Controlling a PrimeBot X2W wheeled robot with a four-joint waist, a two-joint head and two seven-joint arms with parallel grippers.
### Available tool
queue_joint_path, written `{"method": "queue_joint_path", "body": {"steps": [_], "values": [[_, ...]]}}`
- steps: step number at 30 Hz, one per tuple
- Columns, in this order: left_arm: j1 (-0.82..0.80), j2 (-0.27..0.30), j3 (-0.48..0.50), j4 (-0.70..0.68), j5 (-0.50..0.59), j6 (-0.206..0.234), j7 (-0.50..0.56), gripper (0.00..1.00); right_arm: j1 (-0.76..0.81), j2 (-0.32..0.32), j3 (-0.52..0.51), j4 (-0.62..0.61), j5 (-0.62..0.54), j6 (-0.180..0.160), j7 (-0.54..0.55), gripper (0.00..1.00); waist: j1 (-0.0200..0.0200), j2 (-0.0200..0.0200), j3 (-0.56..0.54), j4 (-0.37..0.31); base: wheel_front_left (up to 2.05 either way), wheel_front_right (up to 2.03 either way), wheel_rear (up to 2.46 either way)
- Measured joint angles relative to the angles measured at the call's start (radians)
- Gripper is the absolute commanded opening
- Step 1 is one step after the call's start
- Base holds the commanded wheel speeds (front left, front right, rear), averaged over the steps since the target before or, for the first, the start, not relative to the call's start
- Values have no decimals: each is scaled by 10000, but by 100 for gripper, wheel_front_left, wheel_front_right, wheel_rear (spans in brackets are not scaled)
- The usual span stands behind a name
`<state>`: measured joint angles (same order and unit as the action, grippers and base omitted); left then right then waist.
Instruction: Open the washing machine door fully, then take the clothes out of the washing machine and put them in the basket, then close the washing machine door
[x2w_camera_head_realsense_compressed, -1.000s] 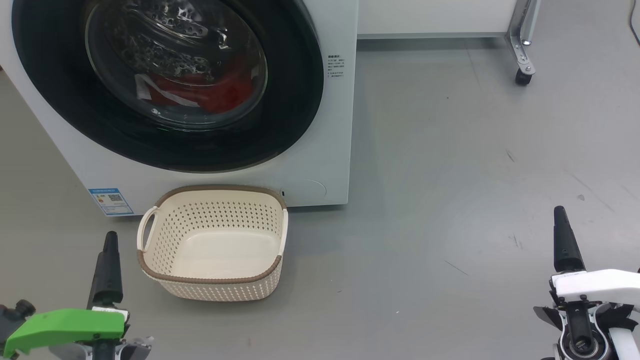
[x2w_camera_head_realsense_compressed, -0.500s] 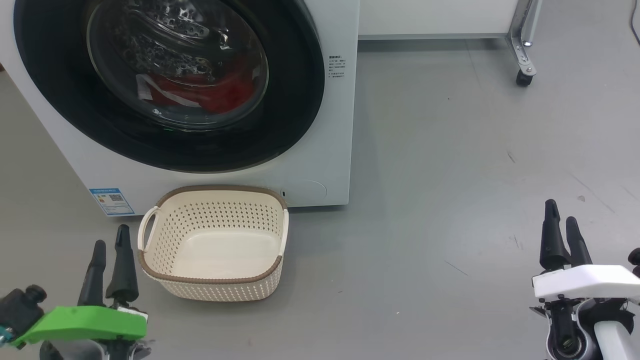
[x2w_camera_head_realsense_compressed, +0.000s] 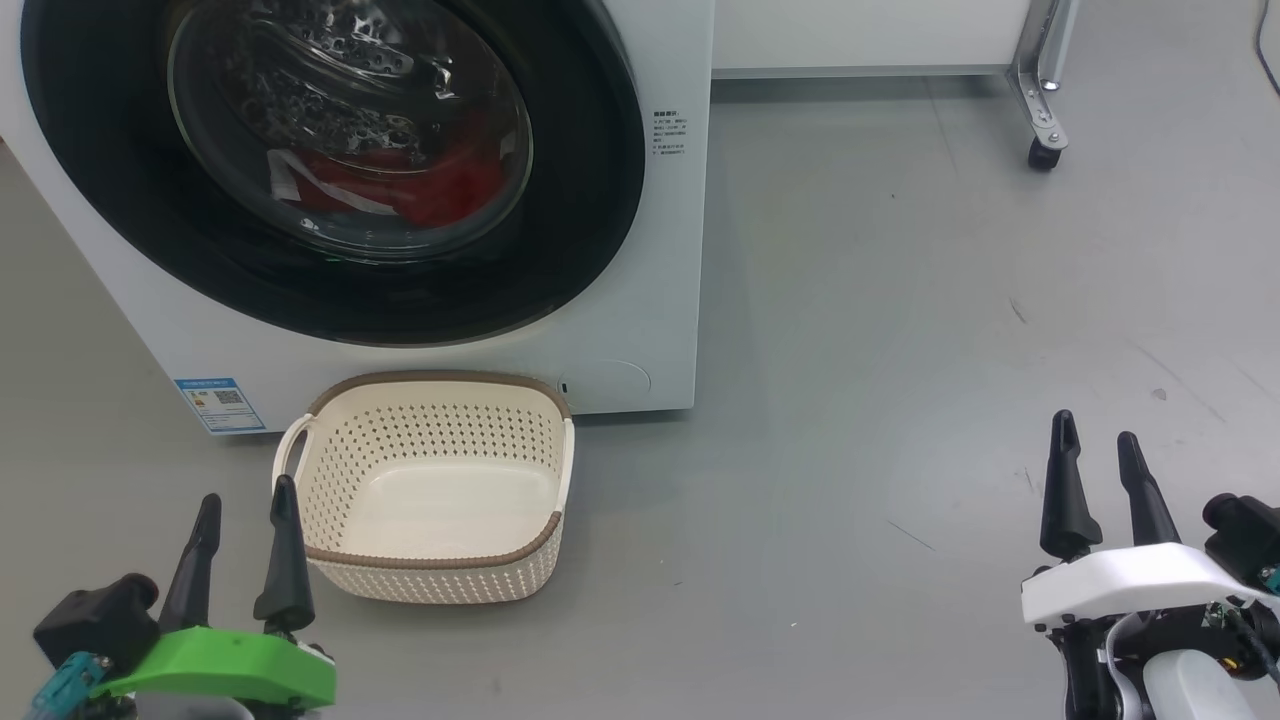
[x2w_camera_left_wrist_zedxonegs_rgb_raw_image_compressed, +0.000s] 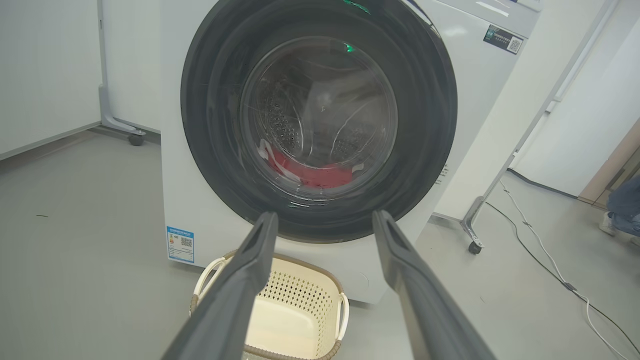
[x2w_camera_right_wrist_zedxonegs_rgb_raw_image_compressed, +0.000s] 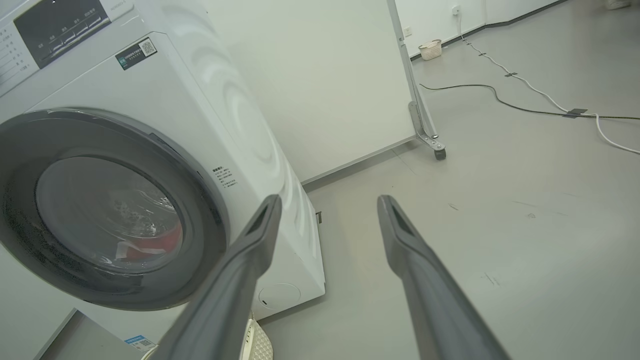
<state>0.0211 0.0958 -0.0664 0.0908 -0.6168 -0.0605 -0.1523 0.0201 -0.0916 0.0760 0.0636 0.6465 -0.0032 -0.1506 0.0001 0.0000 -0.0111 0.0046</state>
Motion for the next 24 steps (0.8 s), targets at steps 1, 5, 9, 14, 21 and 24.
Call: {"method": "queue_joint_path", "body": {"steps": [1, 5, 9, 14, 21, 24], "values": [[14, -27, 33, 27, 90, 115, -33, 100, 35, 0, 38, 0, -184, -4, -21, 100, 0, 0, 0, -3, 0, 0, 0], [37, 119, -134, 31, 1129, 219, -173, 100, 97, 2, 150, 4, -696, -142, -136, 100, 0, 0, 4, -23, 0, 0, 0], [49, 128, -360, 63, 1835, 360, -278, 100, 106, -15, 330, 61, -1338, -309, -219, 100, 0, 0, 11, -48, 0, 0, 0], [172, 82, -608, 339, 2464, 441, -458, 100, 230, -82, 552, 219, -2180, -441, -221, 100, 0, 0, 19, -91, 0, 0, 0], [264, -15, -708, 713, 3283, 568, -713, 100, 339, -115, 773, 426, -3137, -627, -222, 100, 0, 0, 22, -159, 0, 0, 0], [279, -88, -696, 844, 3580, 696, -794, 100, 339, -119, 922, 458, -3563, -711, -222, 100, 0, 0, 18, -188, 0, 0, 0]]}}
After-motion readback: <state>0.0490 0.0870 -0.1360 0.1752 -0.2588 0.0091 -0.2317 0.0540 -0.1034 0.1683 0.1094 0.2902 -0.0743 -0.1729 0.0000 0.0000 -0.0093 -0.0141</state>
